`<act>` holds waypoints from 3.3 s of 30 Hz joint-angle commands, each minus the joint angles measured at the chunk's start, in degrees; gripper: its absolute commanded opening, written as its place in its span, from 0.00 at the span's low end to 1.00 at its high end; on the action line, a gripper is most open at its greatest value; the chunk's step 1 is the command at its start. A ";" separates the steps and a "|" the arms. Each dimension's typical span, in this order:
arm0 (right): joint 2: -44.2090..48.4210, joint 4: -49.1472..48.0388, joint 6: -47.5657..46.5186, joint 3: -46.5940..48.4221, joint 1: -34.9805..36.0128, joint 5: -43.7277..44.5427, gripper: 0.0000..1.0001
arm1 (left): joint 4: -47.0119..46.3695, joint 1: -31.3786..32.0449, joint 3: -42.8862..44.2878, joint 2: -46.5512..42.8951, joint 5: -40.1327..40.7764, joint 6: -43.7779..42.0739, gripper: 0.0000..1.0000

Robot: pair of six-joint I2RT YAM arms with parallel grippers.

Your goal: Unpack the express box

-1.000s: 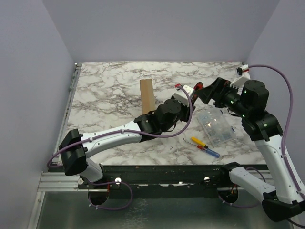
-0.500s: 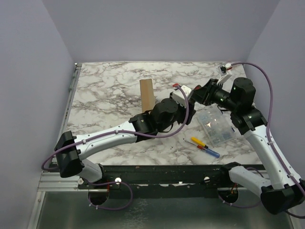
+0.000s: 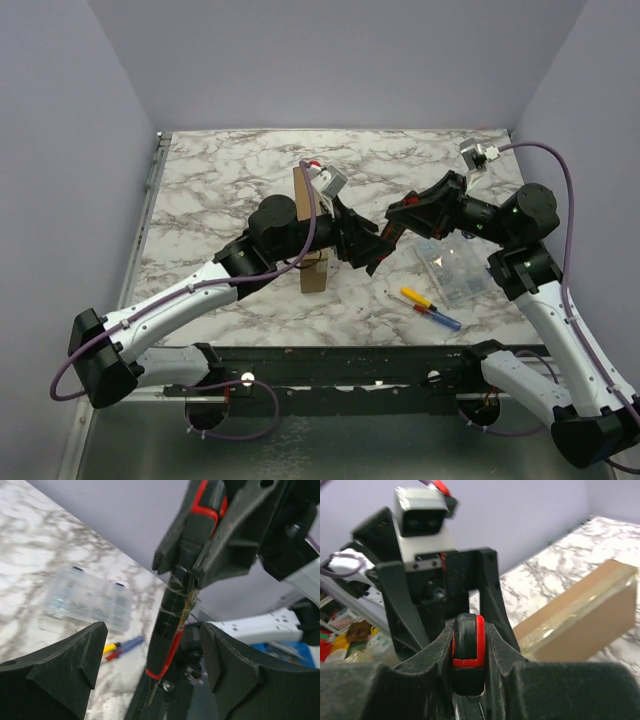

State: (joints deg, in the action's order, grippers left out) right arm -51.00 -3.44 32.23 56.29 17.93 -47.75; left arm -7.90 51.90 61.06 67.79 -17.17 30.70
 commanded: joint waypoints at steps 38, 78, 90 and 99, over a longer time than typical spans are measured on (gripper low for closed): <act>-9.43 30.87 7.79 15.86 16.67 47.35 0.86 | -2.15 3.13 -1.14 4.15 16.53 -12.59 0.00; -7.17 18.28 -5.91 15.12 19.24 26.31 0.99 | -12.58 -3.91 -5.60 -2.10 -14.07 2.35 0.00; -4.01 -2.95 0.97 6.43 19.24 4.21 0.81 | -17.78 -4.44 -7.60 -5.01 -21.69 6.99 0.00; -4.55 -3.31 1.46 5.38 19.24 6.73 0.02 | -15.85 -4.44 -9.03 -6.89 -20.69 6.80 0.07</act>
State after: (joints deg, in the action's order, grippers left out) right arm -55.90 -4.38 33.76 61.69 37.15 -41.10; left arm -23.92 47.86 52.99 62.50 -38.04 37.80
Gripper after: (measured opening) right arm 0.225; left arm 0.244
